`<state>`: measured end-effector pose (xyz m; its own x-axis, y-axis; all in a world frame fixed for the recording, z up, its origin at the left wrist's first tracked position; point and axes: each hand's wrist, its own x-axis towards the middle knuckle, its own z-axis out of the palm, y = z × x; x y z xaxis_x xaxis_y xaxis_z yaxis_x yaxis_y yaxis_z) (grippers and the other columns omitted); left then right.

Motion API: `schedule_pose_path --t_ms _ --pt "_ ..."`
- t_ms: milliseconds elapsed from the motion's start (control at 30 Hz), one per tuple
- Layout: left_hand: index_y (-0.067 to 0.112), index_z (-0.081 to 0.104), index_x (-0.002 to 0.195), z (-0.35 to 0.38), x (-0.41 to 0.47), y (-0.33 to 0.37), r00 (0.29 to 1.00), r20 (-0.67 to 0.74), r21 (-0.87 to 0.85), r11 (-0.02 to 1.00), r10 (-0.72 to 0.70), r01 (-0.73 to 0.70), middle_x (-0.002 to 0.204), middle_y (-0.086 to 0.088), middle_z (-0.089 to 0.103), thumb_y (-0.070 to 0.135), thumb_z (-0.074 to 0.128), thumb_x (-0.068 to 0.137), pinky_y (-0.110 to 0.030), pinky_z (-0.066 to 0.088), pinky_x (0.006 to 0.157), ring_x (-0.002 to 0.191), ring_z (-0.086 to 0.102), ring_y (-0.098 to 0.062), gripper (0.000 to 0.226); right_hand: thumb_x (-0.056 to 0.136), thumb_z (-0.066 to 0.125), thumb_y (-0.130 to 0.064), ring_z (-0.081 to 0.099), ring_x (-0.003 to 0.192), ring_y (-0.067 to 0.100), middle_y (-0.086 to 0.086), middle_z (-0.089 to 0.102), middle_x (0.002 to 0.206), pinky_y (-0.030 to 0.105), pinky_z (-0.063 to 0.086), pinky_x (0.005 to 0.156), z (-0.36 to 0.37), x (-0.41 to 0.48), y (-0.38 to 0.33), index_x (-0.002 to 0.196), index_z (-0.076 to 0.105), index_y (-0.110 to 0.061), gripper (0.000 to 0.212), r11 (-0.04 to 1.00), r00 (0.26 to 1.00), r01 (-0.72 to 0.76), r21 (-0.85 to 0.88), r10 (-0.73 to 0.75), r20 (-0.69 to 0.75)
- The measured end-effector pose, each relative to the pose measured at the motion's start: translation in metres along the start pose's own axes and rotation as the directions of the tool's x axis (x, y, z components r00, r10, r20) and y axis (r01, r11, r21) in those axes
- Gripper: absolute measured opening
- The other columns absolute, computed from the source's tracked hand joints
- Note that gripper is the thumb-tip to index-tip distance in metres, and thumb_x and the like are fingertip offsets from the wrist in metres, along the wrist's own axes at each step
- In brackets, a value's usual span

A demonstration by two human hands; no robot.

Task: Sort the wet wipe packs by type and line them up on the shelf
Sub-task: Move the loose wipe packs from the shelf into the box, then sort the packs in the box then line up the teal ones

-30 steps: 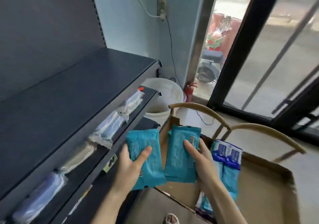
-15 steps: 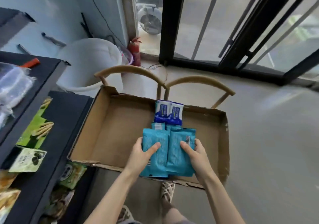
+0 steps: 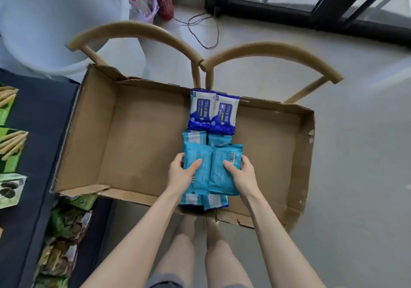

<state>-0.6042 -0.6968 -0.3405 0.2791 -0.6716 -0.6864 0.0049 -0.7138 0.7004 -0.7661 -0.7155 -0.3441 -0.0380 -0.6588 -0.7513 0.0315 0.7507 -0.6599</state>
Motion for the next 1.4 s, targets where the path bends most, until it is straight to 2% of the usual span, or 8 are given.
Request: schedule_pose_path --t_ms 200,333,433,633,833,1100,1233,1400 --pt "0.013 0.056 0.112 0.008 0.088 -0.024 0.999 -0.025 0.059 0.998 0.024 -0.022 0.102 0.008 0.063 0.024 0.069 0.085 -0.013 0.051 0.067 0.09 0.06 0.0 0.032 0.087 0.067 -0.013 0.063 0.09 0.008 -0.004 0.063 0.101 0.018 0.054 0.068 0.024 0.08 0.022 0.11 0.054 -0.014 0.026 0.993 0.992 0.087 -0.086 -0.094 -0.079" --pt "0.019 0.051 0.119 0.014 0.121 -0.049 0.993 -0.064 0.205 0.975 0.096 -0.081 0.114 0.005 0.054 0.033 0.063 0.089 -0.033 0.045 0.093 0.112 0.051 -0.014 0.036 0.088 0.065 -0.022 0.046 0.11 0.019 0.006 0.041 0.118 0.026 0.038 0.098 0.039 0.114 0.043 0.117 0.053 -0.01 0.034 0.91 0.951 0.152 -0.386 -0.241 -0.192" --pt "0.019 0.033 0.139 0.021 0.127 -0.07 0.969 -0.129 0.375 0.915 0.212 -0.15 0.131 0.001 0.033 0.038 0.058 0.09 -0.03 0.032 0.101 0.122 0.034 -0.014 0.058 0.092 0.058 -0.03 0.03 0.126 0.021 0.01 0.032 0.137 0.03 0.021 0.107 0.048 0.12 0.061 0.141 0.038 -0.013 0.056 0.789 0.904 0.172 -0.59 -0.365 -0.225" --pt "0.048 -0.001 0.144 0.019 0.135 -0.091 0.993 0.028 0.237 0.964 0.118 -0.121 0.152 0.012 0.023 0.071 0.046 0.081 -0.049 0.037 0.106 0.132 0.04 -0.014 0.081 0.093 0.039 -0.05 0.028 0.137 0.017 0.0 0.032 0.151 0.04 0.024 0.114 0.043 0.127 0.078 0.15 0.02 -0.019 0.067 0.77 0.922 0.223 -0.597 -0.366 -0.127" --pt "0.017 0.022 0.148 0.015 0.127 -0.083 0.98 -0.06 0.45 0.882 0.19 -0.143 0.143 -0.002 0.034 0.048 0.054 0.09 -0.039 0.029 0.11 0.132 0.029 -0.015 0.074 0.085 0.046 -0.051 0.024 0.129 0.025 0.014 0.029 0.144 0.039 0.019 0.105 0.043 0.117 0.071 0.135 0.044 -0.01 0.064 0.653 0.889 0.119 -0.748 -0.406 -0.213" --pt "0.013 0.048 0.106 0.021 0.117 -0.067 0.947 -0.252 0.358 0.928 0.201 -0.102 0.106 0.003 0.046 0.035 0.074 0.077 -0.027 0.043 0.082 0.096 0.049 -0.014 0.045 0.083 0.069 -0.031 0.045 0.111 0.021 0.005 0.051 0.116 0.024 0.02 0.087 0.042 0.122 0.061 0.117 0.05 -0.008 0.045 0.743 0.897 0.134 -0.656 -0.372 -0.239" --pt "0.015 0.045 0.101 0.019 0.112 -0.059 0.968 -0.234 0.232 0.972 0.088 -0.033 0.099 0.006 0.056 0.031 0.079 0.073 -0.009 0.042 0.065 0.085 0.055 -0.008 0.047 0.083 0.071 -0.024 0.059 0.095 0.01 -0.008 0.061 0.1 0.034 0.043 0.093 0.042 0.113 0.053 0.102 0.044 -0.02 0.034 0.862 0.935 0.158 -0.481 -0.288 -0.209" --pt "0.017 0.062 0.098 0.008 0.103 -0.049 0.993 -0.118 0.023 1.0 0.014 -0.011 0.094 0.009 0.069 0.023 0.079 0.074 -0.027 0.056 0.073 0.086 0.067 -0.006 0.03 0.08 0.074 -0.009 0.067 0.084 0.002 -0.004 0.069 0.095 0.018 0.053 0.07 0.039 0.099 0.035 0.102 0.055 -0.015 0.03 0.973 0.968 0.156 -0.167 -0.184 -0.17"
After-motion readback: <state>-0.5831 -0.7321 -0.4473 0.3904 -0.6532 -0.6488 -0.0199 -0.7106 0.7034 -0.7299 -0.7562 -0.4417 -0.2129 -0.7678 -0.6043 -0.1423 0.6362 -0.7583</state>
